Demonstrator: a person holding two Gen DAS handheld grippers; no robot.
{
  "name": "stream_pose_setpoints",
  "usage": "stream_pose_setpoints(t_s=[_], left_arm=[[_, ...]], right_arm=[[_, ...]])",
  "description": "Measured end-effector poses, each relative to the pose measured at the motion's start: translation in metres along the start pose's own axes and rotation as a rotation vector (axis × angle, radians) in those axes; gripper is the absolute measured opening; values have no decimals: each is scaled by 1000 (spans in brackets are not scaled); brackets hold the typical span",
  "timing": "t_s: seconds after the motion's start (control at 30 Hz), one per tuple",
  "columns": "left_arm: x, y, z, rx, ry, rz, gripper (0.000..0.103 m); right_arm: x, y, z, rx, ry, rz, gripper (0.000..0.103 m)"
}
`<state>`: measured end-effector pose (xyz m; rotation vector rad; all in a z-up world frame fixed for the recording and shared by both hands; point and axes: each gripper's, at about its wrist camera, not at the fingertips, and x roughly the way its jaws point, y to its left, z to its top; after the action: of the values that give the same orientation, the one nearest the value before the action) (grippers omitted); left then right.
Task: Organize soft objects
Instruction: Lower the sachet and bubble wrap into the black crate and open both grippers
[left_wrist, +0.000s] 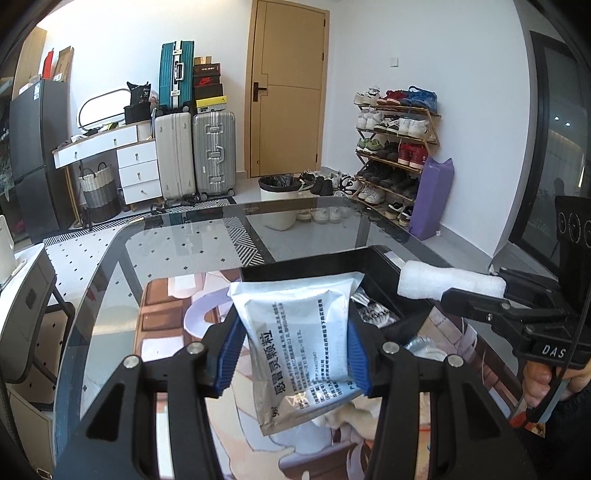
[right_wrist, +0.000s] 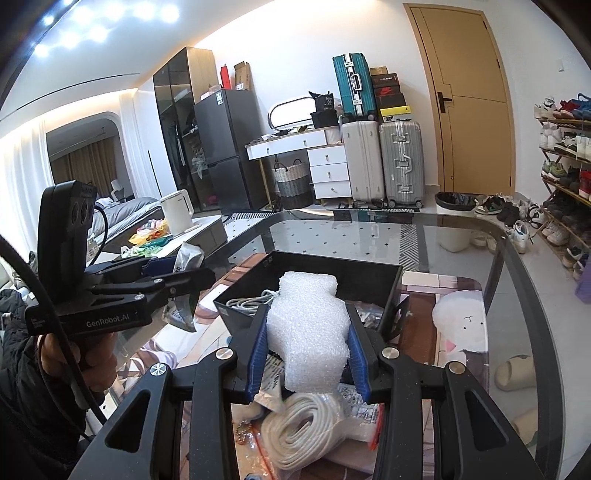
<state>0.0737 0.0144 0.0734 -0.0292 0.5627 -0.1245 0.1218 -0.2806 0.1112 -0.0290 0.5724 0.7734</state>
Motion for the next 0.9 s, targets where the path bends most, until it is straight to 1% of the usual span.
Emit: stream_pose_setpoints(t_s=[0.2,0.67,0.9], left_arm=[[16,4,7,-19,2,19,49],[46,11,16,-35,13,10,50],[61,8,19,-20,29,9,50]], right_arm=[[9,-6,7,-1,1,-21,39],[33,-18,19,-3,10,-43,39],[48,-23,22,-13,24,-45,39]])
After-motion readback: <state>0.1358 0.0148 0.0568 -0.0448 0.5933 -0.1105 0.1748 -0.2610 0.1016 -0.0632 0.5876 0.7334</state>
